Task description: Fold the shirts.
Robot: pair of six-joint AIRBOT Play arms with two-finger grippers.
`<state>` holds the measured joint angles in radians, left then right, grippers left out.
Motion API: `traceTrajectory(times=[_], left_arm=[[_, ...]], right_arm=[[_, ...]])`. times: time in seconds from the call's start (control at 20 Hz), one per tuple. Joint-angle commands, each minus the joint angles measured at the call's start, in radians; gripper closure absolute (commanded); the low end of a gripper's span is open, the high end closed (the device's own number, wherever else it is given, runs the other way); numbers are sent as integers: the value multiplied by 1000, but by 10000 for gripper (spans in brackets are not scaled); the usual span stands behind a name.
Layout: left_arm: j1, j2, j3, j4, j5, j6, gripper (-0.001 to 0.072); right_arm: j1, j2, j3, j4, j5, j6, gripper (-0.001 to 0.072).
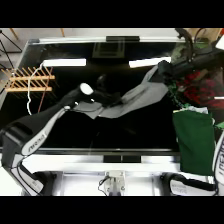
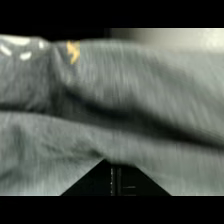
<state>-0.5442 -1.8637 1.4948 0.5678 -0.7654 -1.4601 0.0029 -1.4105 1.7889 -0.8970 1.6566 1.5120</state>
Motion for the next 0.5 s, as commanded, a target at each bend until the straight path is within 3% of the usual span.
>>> traceTrajectory(times=[0.0, 0.2, 0.35, 0.45], left_arm=[[-82, -62, 0, -105, 82, -6, 674], [14, -1, 0, -73, 39, 61, 678], [172, 146, 0, 101, -110, 51, 678], [285, 273, 0, 273, -225, -3, 678]], right_arm=[[19, 67, 1, 8, 39, 55, 646], [24, 45, 1, -23, -3, 63, 646], [92, -26, 1, -27, -106, 45, 646], [165, -90, 1, -24, -203, 38, 646]])
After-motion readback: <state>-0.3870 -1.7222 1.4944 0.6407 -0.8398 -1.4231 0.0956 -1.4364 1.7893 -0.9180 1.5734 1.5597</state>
